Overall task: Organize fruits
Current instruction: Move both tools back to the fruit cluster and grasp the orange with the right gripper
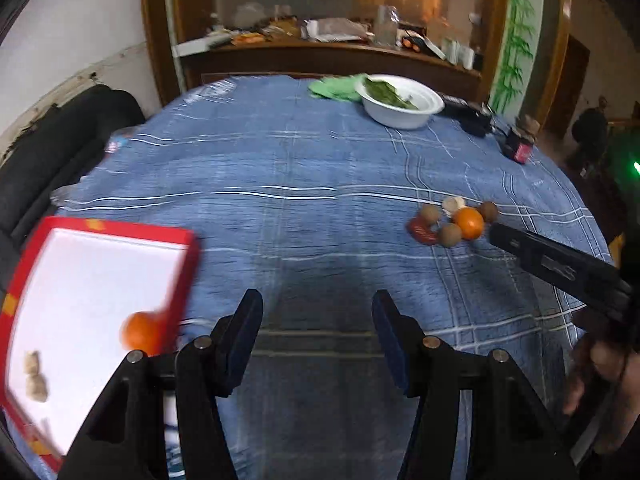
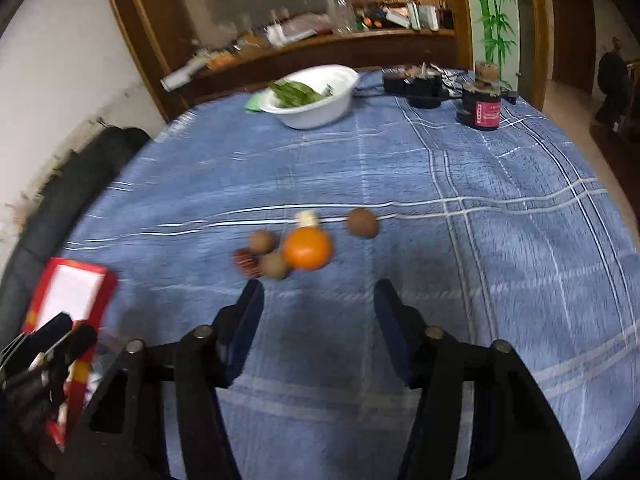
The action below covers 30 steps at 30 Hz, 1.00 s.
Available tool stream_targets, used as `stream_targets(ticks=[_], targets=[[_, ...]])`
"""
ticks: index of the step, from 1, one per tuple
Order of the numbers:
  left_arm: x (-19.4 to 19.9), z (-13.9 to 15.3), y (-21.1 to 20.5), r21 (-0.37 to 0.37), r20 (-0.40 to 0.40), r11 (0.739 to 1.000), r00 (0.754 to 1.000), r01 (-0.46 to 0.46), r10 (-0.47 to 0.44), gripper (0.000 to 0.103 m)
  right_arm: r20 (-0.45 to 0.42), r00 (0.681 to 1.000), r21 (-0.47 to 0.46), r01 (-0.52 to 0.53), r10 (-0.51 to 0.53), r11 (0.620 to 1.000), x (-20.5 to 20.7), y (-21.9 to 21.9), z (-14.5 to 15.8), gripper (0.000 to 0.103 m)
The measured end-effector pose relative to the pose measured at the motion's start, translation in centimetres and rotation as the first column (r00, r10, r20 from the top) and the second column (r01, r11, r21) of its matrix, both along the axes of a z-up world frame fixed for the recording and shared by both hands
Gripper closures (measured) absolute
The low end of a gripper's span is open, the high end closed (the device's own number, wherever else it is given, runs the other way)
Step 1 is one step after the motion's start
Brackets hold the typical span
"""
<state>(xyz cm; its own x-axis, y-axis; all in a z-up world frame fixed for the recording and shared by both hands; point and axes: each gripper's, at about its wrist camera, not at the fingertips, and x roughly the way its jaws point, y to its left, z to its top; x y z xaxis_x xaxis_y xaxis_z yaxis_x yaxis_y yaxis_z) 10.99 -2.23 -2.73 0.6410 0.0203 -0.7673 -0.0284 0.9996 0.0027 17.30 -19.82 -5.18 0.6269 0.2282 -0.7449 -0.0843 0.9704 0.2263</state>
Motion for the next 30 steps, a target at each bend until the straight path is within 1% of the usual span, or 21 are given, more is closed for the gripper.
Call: stream_targets(ticks=[1,3,5,8,9,11,14,17,20,24,27,30], targets=[[0.2,-0.2,-0.5,0.002,-0.003,1.0,1.0,-0.001,0.001,0.046,-0.012,1.0,-0.002,0.001,-0.001,1.0,0.5,-0.4,-0.2,0.055],[1.2,-0.6,-0.9,0.001,-0.01,1.0,1.0,0.004,-0.004,0.046,-0.031,1.0,-0.001,-0.005,0.005,1.0,1.1,-0.8,-1.0,0.058],[1.8,-0.9,-1.0,0.008,-0.013,1.0,1.0,0.0,0.0,0.046,-0.035,0.999,0.015,-0.025,0.026,1.0,2.1,-0.5,-1.1,0.058],[2.5,-1.3,-1.1,0.003,-0.023,1.0,1.0,-0.004,0.004,0.046,-0.03,0.999,0.013,-0.032,0.033,0.999,3.0,0.0,-1.1,0.06],[2.8,-1.4,-1.2,0.002,-0.024,1.0,1.0,-0.001,0.001,0.046,-0.043,0.998,0.034,-0.036,0.037,0.999,3.3,-0.1,-1.2,0.065],[3.1,-1.6,-1.6,0.0,-0.024,1.0,1.0,0.002,-0.002,0.046,-0.054,0.997,0.061,-0.043,0.046,0.997,3.5,-0.2,-1.1,0.069],[3.4,-1.8,-1.8,-0.007,-0.025,1.0,1.0,0.01,-0.01,0.046,-0.058,0.996,0.078,-0.059,0.063,0.995,3.3,-0.3,-1.1,0.069],[3.7,-2.1,-1.7,-0.009,-0.035,1.0,0.999,0.012,-0.012,0.046,-0.056,0.996,0.075,-0.061,0.065,0.995,3.6,-0.6,-1.3,0.069],[3.9,-2.1,-1.4,-0.006,-0.034,1.0,0.999,0.008,-0.008,0.046,-0.099,0.991,0.203,-0.067,0.089,0.977,4.3,-1.9,-2.1,0.069],[4.8,-2.2,-1.5,-0.012,-0.032,1.0,0.999,0.005,-0.006,0.046,-0.109,0.986,0.26,-0.094,0.126,0.961,4.1,-2.8,-2.5,0.07],[5.2,-2.5,-1.9,-0.024,-0.035,1.0,0.999,0.002,-0.003,0.046,-0.121,0.983,0.253,-0.107,0.141,0.962,4.6,-2.5,-2.4,0.07],[5.4,-2.6,-2.5,-0.018,-0.025,1.0,0.999,0.022,-0.022,0.046,-0.124,0.981,0.273,-0.11,0.149,0.956,4.5,-2.8,-2.5,0.071]])
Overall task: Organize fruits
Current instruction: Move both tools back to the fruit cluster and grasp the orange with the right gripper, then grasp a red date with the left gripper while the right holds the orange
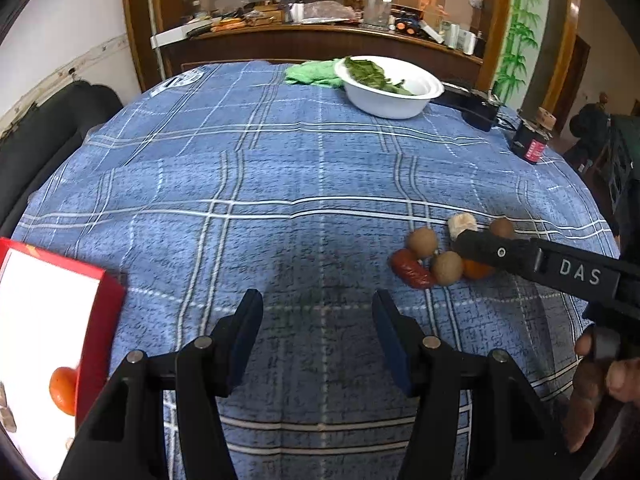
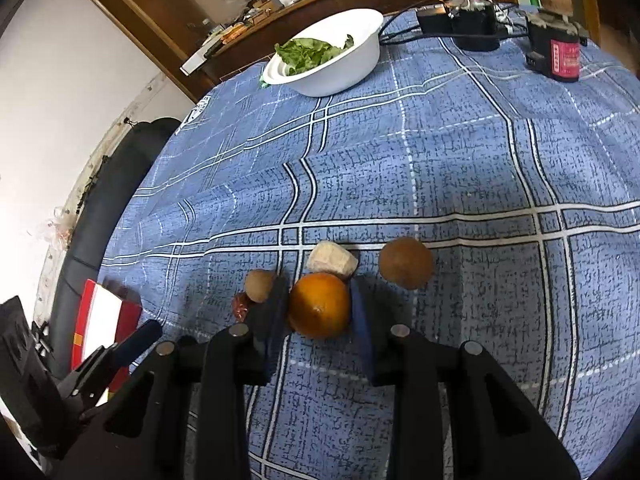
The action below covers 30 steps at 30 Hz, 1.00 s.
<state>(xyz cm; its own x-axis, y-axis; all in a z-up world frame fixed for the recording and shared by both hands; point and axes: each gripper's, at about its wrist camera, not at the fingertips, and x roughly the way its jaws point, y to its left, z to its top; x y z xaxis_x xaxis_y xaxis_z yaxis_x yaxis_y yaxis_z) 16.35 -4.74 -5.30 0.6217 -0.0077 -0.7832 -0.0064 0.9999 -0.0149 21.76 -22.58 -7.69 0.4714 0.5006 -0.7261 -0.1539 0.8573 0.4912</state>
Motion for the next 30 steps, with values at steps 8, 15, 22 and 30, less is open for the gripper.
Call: stream_targets(ticks=[8,15,22,30], targets=[[1.8,-0.9,-1.5,-0.004,-0.008,1.0,1.0,0.026,-0.026,0.047,0.045,0.996,0.073,0.069,-0.072,0.995,-3.4,-2.6,1.2,0.072],[3.4,-1.5,-2.3,0.025,-0.004,1.0,1.0,-0.009,0.009,0.047,0.098,0.992,0.089,0.076,-0.085,0.993,-5.3,-3.5,2.1,0.072],[3.5,-0.7,-2.5,0.001,0.022,1.0,1.0,0.003,-0.003,0.047,0.117,0.991,0.112,0.058,-0.071,0.992,-5.5,-3.7,2.4,0.072],[3.6,-0.3,-3.6,-0.012,0.044,0.999,0.998,0.047,-0.047,0.045,0.133,0.989,0.123,0.046,-0.062,0.991,-5.8,-3.6,2.8,0.072]])
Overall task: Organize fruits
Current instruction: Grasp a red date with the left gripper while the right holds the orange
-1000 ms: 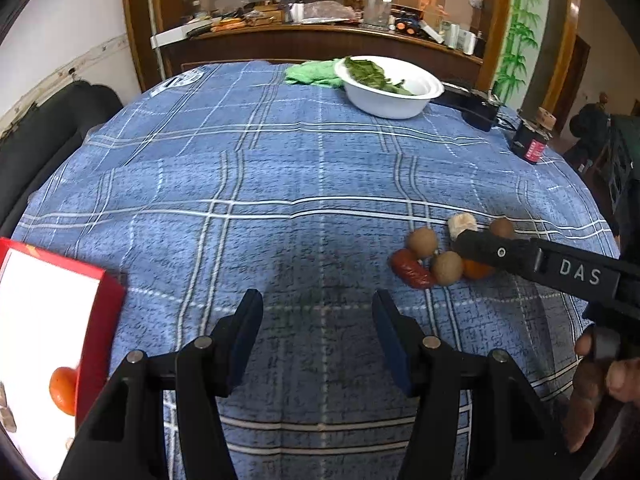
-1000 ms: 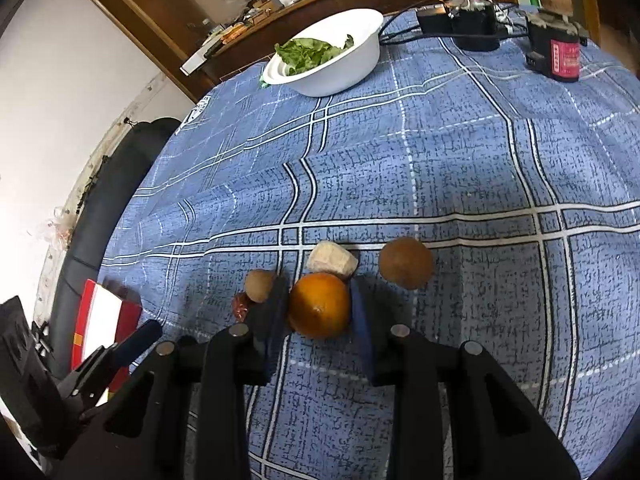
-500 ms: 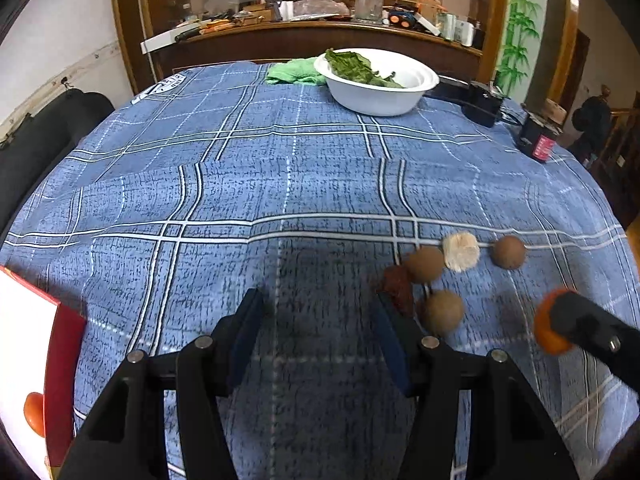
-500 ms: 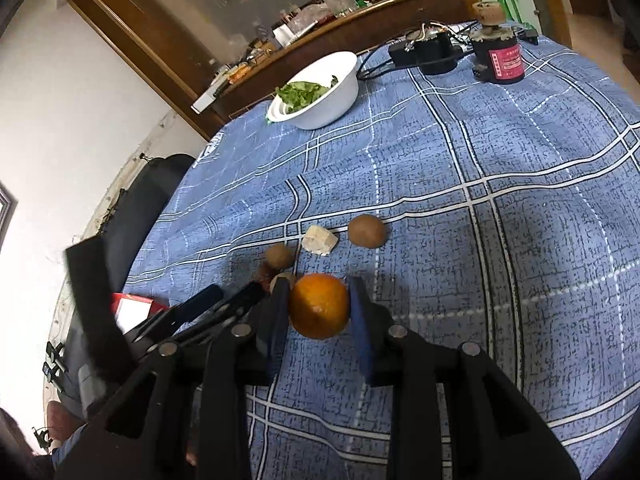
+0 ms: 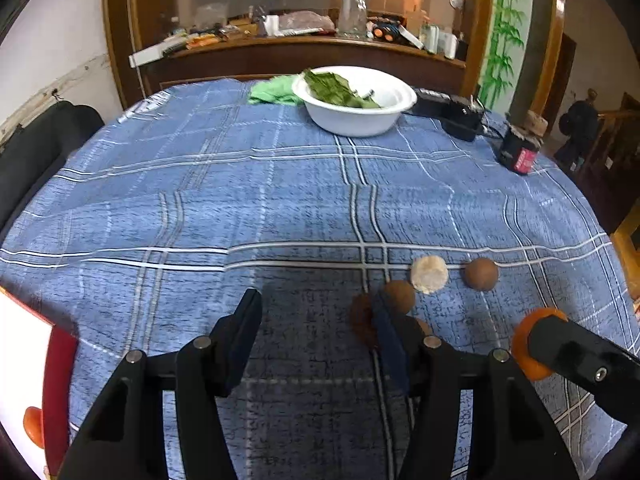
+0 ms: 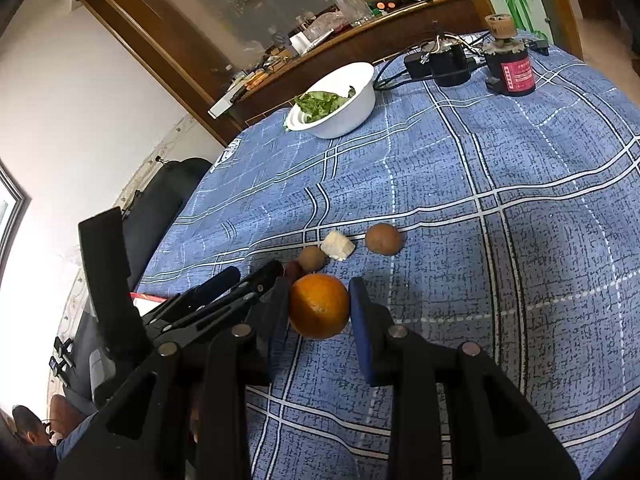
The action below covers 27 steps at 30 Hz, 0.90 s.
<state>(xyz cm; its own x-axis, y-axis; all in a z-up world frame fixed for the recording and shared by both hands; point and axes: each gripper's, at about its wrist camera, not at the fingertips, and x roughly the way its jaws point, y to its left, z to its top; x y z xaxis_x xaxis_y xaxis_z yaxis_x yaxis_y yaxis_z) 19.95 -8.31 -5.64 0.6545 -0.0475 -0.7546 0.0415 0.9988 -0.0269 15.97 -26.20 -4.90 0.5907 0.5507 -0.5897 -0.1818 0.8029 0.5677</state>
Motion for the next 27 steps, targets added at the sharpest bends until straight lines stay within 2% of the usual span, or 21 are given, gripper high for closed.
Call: stream_targets(ticks=[6,10,12,14,15,16,18,21,23,27], targets=[[-0.3,0.0,-0.5,-0.006,0.027,1.0,1.0,0.01,-0.01,0.036,0.009,1.0,0.002,0.002,-0.002,1.0,-0.2,-0.1,0.2,0.072],[-0.2,-0.2,-0.4,-0.031,0.02,0.999,1.0,0.011,-0.011,0.035,0.013,1.0,0.002,0.003,-0.003,1.0,-0.3,-0.2,0.3,0.072],[-0.4,-0.2,0.2,-0.069,0.011,0.997,1.0,0.016,-0.015,0.035,0.016,1.0,0.005,0.003,-0.003,1.0,-0.4,-0.2,0.4,0.072],[-0.9,-0.2,0.5,-0.042,0.032,0.999,0.999,0.009,-0.007,0.035,0.02,1.0,0.007,0.002,-0.002,1.0,-0.5,-0.2,0.5,0.072],[-0.9,-0.2,0.7,-0.042,0.029,0.999,1.0,0.001,0.0,0.038,0.021,1.0,0.008,0.002,-0.002,1.0,-0.5,-0.2,0.6,0.072],[-0.8,-0.4,1.0,-0.048,0.006,0.999,1.0,0.013,-0.013,0.044,0.022,1.0,0.011,0.002,-0.002,1.0,-0.5,-0.3,0.6,0.072],[-1.0,-0.8,1.0,-0.065,-0.014,0.997,0.999,0.042,-0.043,0.045,0.025,1.0,0.015,-0.001,0.001,1.0,-0.6,-0.2,0.7,0.072],[-0.5,-0.9,0.7,-0.057,-0.022,0.998,0.999,0.04,-0.041,0.045,0.034,0.999,0.019,-0.004,0.003,1.0,-0.7,-0.2,1.0,0.072],[-0.3,-1.1,0.0,-0.01,-0.032,0.999,0.999,0.04,-0.04,0.049,0.033,0.999,0.017,-0.003,0.002,1.0,-0.7,-0.2,1.0,0.072],[0.1,-1.1,-0.7,0.035,-0.031,0.998,0.998,0.055,-0.054,0.078,0.029,1.0,0.015,0.002,-0.002,1.0,-0.7,-0.2,0.8,0.072]])
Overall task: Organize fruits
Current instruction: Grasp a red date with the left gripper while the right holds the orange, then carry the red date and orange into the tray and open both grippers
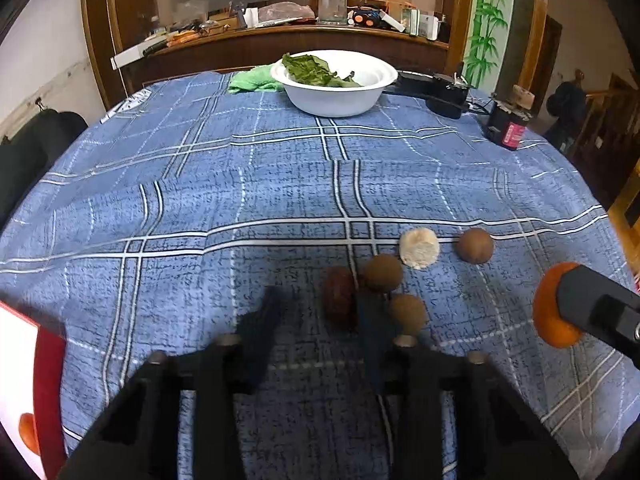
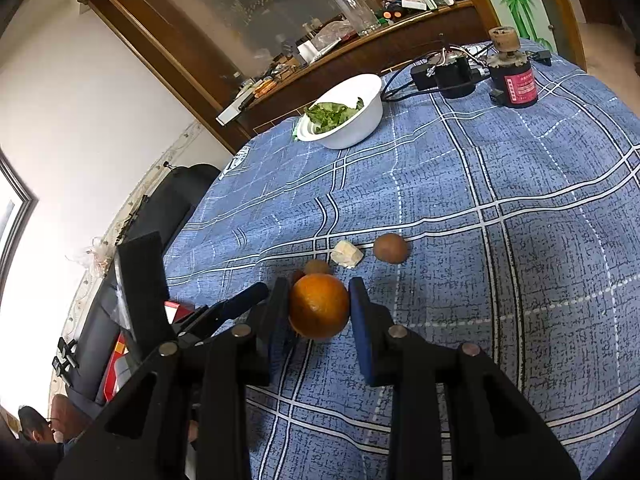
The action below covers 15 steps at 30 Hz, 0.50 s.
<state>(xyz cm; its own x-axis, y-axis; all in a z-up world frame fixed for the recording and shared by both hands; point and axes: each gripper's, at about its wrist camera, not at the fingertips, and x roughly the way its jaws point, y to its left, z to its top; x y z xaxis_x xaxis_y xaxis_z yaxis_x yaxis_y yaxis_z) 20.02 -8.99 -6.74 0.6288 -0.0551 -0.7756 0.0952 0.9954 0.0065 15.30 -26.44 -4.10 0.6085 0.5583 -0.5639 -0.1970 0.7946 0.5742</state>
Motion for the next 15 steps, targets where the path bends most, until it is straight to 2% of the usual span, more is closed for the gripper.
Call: stream_targets(ticks=[1,2,5,7,10,15], targets=[[0.1,0.0,0.1,-0.001,-0.001,1.0,1.0,0.006,-0.006,0.087,0.0,1.0,-0.003,-0.001,0.001,1.0,0.0,0.0,0.0,0.072],[0.2,0.0,0.1,0.002,-0.003,1.0,1.0,0.015,-0.015,0.09,0.001,1.0,-0.007,0.0,0.0,1.0,0.0,0.1,0.0,0.072],[-0.4,0.1,0.5,-0.009,0.0,0.999,0.999,0.041,-0.041,0.09,-0.001,1.0,-0.01,0.001,-0.001,1.0,0.0,0.1,-0.1,0.072],[-1.1,0.4,1.0,-0.041,0.002,0.998,0.998,0.055,-0.055,0.09,0.0,1.0,-0.013,0.005,-0.005,1.0,0.1,0.1,-0.1,0.072],[-2.7,1.5,1.8,-0.053,0.034,0.996,0.997,0.066,-0.064,0.09,0.003,1.0,-0.021,0.007,-0.007,1.0,0.2,0.2,-0.1,0.072],[-6.4,3.8,4.9,-0.094,0.066,0.995,0.998,0.025,-0.019,0.091,-0.009,1.0,-0.054,-0.002,0.001,0.999,0.2,1.1,-0.1,0.072]])
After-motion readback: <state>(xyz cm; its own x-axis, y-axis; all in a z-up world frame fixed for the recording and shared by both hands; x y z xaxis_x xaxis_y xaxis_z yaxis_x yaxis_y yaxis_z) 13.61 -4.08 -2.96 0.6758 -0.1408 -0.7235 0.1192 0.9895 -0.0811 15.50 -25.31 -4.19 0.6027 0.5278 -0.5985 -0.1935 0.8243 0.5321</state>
